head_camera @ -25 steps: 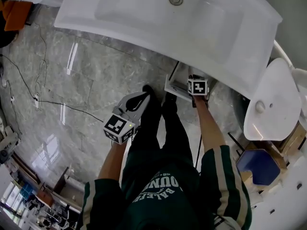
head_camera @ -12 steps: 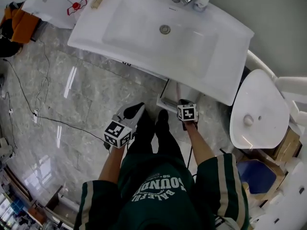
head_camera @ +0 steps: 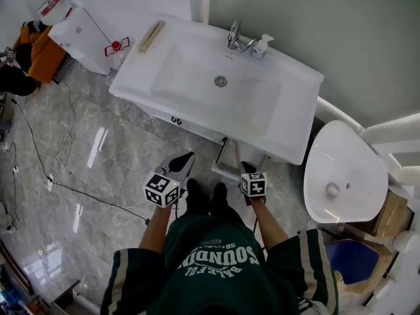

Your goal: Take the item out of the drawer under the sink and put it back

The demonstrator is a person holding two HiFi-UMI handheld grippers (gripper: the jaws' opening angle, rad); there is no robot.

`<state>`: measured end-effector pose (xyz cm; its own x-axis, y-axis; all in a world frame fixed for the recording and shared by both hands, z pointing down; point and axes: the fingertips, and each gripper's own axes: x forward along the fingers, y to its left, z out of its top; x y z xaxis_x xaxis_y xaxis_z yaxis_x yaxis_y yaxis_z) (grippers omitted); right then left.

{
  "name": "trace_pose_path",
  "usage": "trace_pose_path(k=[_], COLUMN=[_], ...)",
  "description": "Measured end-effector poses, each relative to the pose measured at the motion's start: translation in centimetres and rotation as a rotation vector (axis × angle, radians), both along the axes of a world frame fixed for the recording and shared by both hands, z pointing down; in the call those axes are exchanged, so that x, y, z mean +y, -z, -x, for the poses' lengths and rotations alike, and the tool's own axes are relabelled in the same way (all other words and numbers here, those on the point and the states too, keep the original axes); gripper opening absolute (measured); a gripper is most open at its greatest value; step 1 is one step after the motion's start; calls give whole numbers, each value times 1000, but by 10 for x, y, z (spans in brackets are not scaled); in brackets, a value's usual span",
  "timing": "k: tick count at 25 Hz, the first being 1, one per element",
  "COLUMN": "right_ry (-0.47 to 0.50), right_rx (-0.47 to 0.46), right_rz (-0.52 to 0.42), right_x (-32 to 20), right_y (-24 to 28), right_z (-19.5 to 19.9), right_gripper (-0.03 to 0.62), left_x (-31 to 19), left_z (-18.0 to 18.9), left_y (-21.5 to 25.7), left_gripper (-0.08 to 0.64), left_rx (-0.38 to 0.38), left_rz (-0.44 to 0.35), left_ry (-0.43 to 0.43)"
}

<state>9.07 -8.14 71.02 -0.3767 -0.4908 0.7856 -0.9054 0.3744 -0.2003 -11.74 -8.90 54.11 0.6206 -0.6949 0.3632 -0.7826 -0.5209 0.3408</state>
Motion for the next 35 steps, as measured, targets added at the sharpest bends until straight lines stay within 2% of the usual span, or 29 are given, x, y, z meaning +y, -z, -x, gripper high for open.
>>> trace_pose_path(k=[5, 13, 23, 29, 35], right_ry=[-30, -31, -4, -1, 9], right_rx=[-60, -146, -214, -226, -222], right_rz=[-143, -433, -757, -836, -827], right_x=[-32, -88, -112, -110, -101], right_y=[64, 196, 336, 366, 359], right_z=[6, 7, 17, 18, 20], right_gripper=[2, 2, 2, 2, 2], left_x=[-17, -52, -87, -84, -77], left_z=[12, 17, 27, 29, 31], left_y=[23, 74, 140, 155, 153], left_gripper=[49, 49, 49, 49, 49], left_rx=[1, -9, -18, -16, -18], left_rz=[-47, -165, -311, -339, -335], left_ry=[27, 16, 23, 32, 35])
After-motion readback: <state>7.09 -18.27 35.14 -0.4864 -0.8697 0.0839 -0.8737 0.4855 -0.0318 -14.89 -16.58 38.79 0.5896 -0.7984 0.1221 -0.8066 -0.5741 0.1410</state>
